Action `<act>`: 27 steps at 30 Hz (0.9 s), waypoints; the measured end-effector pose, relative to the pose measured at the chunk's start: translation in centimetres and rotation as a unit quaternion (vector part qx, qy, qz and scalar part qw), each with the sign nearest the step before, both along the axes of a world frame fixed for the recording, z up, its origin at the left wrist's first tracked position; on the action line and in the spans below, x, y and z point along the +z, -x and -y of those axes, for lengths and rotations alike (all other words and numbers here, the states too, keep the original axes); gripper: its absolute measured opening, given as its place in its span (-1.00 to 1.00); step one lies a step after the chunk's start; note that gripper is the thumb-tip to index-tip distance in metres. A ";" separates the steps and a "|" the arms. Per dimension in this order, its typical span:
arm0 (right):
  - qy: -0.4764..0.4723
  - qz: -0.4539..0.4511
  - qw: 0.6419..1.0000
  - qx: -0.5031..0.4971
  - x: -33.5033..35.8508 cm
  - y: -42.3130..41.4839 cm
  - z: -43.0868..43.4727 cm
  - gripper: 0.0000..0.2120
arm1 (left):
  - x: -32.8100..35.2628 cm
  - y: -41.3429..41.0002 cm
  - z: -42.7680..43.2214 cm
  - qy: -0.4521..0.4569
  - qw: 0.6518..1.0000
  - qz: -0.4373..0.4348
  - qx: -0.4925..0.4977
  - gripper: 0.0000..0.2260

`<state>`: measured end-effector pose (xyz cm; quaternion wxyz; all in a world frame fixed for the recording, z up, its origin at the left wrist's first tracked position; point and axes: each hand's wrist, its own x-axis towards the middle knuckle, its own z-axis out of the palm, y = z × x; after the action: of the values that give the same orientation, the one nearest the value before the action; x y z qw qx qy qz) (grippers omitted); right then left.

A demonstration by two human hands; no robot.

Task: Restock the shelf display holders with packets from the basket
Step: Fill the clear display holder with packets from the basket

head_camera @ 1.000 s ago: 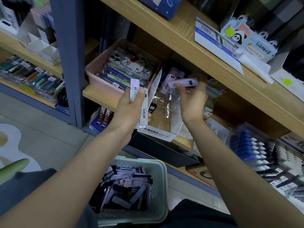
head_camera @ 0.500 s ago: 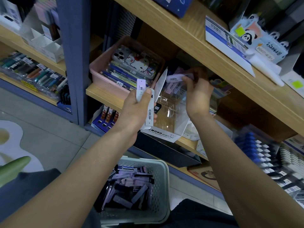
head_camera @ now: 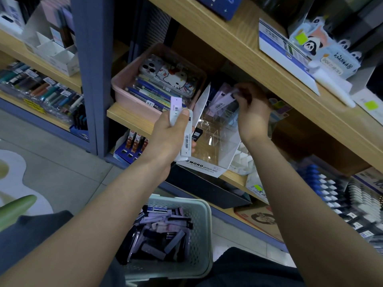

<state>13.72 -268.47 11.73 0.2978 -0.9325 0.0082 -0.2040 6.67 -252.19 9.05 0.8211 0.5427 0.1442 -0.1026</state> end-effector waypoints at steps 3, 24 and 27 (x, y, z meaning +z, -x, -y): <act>-0.044 -0.045 0.998 -0.014 0.5 -0.2 -0.3 -0.77 | 0.0 0.0 0.1 0.001 1.000 -0.001 -0.002 -0.76; -0.050 -0.172 0.978 0.105 0.7 2.9 -3.7 -0.69 | -0.1 0.6 0.2 -0.035 0.991 0.050 -0.118 -0.97; -0.122 -0.272 0.942 0.155 1.1 3.9 -3.6 -0.76 | -0.1 0.8 0.2 -0.055 0.984 0.067 -0.156 -0.86</act>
<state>9.82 -264.85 12.88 0.4236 -0.8987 -0.0309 0.1092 5.86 -252.39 8.94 0.7716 0.6086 0.0074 -0.1845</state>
